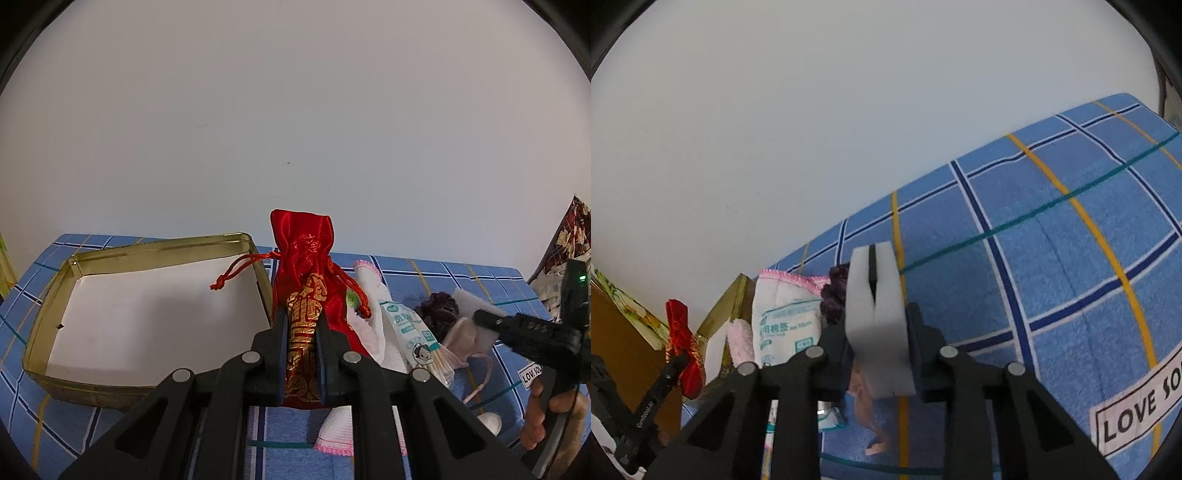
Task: Organize soft objects
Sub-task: 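Lift the red pouch with the left tool while the right tool carries the sponge over the tray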
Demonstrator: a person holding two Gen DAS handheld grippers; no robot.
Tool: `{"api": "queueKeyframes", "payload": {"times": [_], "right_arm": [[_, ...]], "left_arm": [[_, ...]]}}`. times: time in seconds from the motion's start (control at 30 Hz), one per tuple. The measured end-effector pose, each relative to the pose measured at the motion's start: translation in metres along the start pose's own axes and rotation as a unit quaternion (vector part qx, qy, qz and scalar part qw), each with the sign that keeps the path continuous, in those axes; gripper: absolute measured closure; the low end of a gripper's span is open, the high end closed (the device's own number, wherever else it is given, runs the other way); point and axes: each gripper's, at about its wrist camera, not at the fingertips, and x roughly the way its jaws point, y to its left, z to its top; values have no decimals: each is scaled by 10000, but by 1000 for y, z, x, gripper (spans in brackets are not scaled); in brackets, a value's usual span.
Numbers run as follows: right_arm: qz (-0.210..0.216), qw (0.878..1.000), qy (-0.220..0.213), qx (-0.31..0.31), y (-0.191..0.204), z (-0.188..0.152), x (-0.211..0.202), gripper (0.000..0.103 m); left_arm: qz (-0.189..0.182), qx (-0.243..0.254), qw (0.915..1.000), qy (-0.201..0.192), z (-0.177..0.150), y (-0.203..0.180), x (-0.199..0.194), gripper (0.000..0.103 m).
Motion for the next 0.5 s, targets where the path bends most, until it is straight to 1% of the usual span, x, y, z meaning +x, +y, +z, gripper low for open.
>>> {"api": "queueKeyframes", "payload": {"times": [0.07, 0.13, 0.2, 0.27, 0.3, 0.37, 0.43, 0.5], "right_arm": [[325, 9988, -345, 96, 0, 1, -19, 78], [737, 9928, -920, 216, -1, 0, -47, 78], [829, 9873, -1346, 175, 1, -3, -68, 77], [704, 9849, -1582, 4, 6, -8, -79, 77], [669, 9846, -1612, -39, 8, -10, -81, 77], [507, 9856, -1605, -176, 15, -15, -79, 77], [239, 9873, -1525, -371, 24, -22, -72, 77], [21, 9863, -1559, -529, 35, -29, -71, 77]], "left_arm": [[1, -11, 10000, -28, 0, -1, -2, 89], [-3, -32, 10000, -48, 0, -1, -4, 89], [-10, -42, 10000, -53, -1, -1, -5, 89], [-4, -30, 10000, -44, -2, -2, -5, 89], [4, -17, 10000, -41, -3, -2, -5, 89], [57, 11, 10000, -55, -2, -2, -5, 89], [130, 24, 9999, -78, -1, -1, -5, 89], [117, 14, 9999, -61, -1, 3, -5, 89]]}}
